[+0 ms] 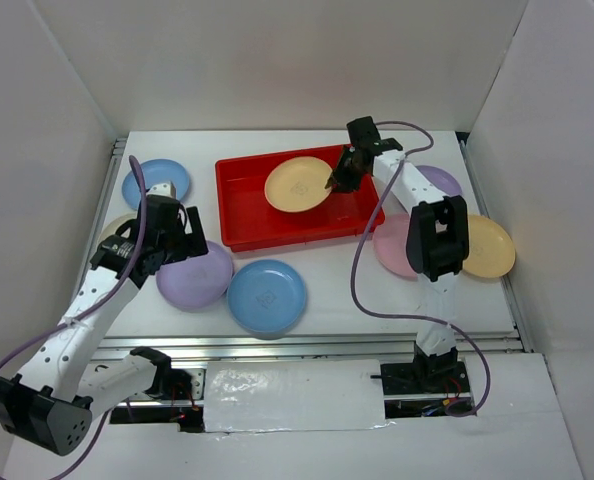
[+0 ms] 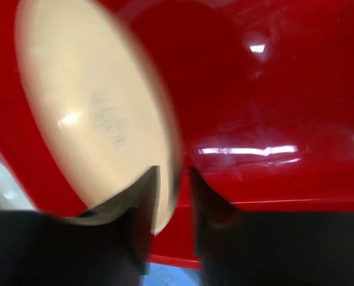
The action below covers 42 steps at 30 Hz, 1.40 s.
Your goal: Place the plates into the plastic bin on the countertop
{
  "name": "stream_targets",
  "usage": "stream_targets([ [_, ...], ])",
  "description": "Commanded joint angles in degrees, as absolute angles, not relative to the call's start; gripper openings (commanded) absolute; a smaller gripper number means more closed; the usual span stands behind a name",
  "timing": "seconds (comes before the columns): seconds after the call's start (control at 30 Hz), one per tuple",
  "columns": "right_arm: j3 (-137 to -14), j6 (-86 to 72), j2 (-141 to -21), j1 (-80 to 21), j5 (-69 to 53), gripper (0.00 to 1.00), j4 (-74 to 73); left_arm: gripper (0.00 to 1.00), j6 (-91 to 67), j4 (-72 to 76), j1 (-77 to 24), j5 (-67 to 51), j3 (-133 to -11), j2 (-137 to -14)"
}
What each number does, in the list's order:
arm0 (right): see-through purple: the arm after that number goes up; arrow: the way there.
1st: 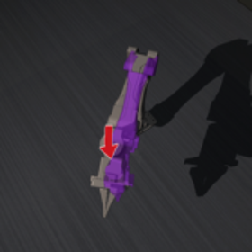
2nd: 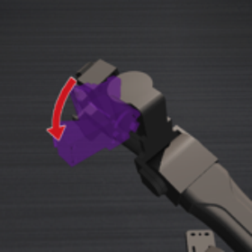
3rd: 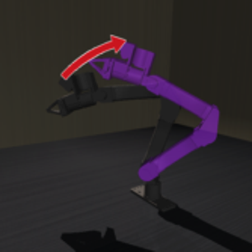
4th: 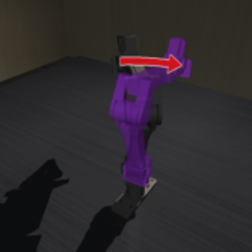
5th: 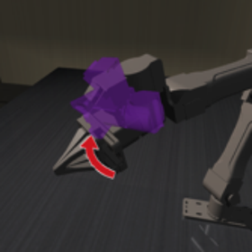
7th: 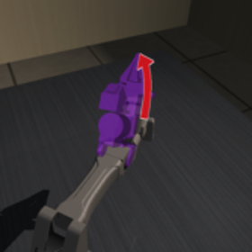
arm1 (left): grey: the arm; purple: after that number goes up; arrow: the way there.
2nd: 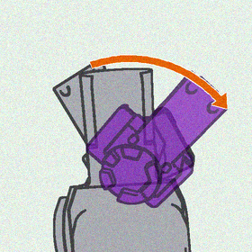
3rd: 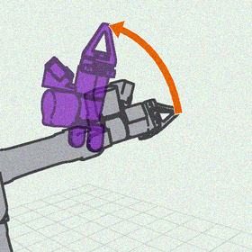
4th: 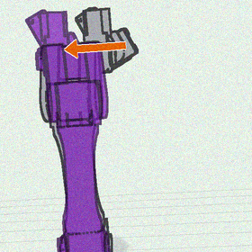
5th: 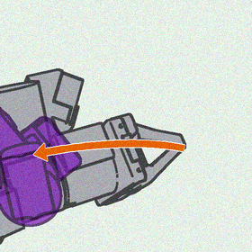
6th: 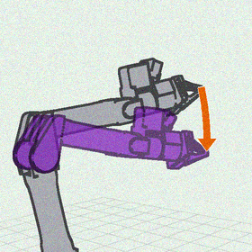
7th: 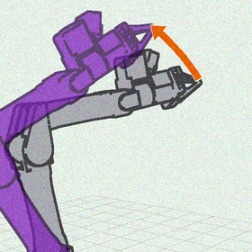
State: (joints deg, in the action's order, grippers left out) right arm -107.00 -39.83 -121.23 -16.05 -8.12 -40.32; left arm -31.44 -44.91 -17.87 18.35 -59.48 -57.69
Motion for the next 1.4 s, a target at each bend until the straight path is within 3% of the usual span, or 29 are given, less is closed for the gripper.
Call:
stream_targets([
  [0.0,-110.04,-37.53,-119.63,-16.43,-11.34,0.47,-40.78,0.99,-31.63,-43.85,-18.02,13.64,-58.89,-57.39],
  [0.03,-109.17,-37.27,-119.01,-16.61,-11.25,0.7,-40.69,0.99,-32.34,-44.21,-18.1,13.1,-58.36,-57.31],
  [0.13,-106.45,-35.95,-114.54,-17.31,-9.24,1.0,-39.99,0.99,-36.9,-44.3,-20.11,12.22,-55.29,-56.78],
  [0.3,-97.5,-32.88,-101.71,-20.82,-2.3,1.0,-38.42,0.99,-45.34,-37.2,-22.15,4.23,-45.57,-56.43],
  [0.53,-81.4,-31.73,-86.06,-24.43,-2.11,1.0,-33.75,0.99,-51.32,-28.92,-24.16,2.02,-36.04,-58.79],
  [0.9,-72.69,-30.5,-77.26,-25.49,-2.2,1.0,-33.75,0.96,-68.81,-32.17,-42.62,22.31,-35.42,-66.87],
  [1.1,-71.98,-29.8,-74.97,-25.93,-1.58,1.0,-34.45,0.78,-71.36,-30.85,-48.23,24.69,-38.75,-79.35],
  [1.17,-71.54,-29.79,-74.18,-25.93,-0.88,1.0,-34.54,0.66,-73.12,-31.38,-51.48,25.83,-41.13,-82.43],
  [1.27,-70.93,-29.71,-73.83,-25.84,-0.44,1.0,-34.54,0.41,-76.63,-33.74,-54.83,27.68,-44.11,-84.9],
  [1.3,-70.84,-29.53,-73.57,-25.75,-0.53,1.0,-34.63,0.28,-78.47,-34.36,-57.02,28.9,-44.47,-85.08],
  [1.37,-70.58,-29.53,-73.57,-25.66,-0.44,1.0,-34.72,0.16,-79.88,-34.89,-58.7,29.27,-45.09,-85.08],
])
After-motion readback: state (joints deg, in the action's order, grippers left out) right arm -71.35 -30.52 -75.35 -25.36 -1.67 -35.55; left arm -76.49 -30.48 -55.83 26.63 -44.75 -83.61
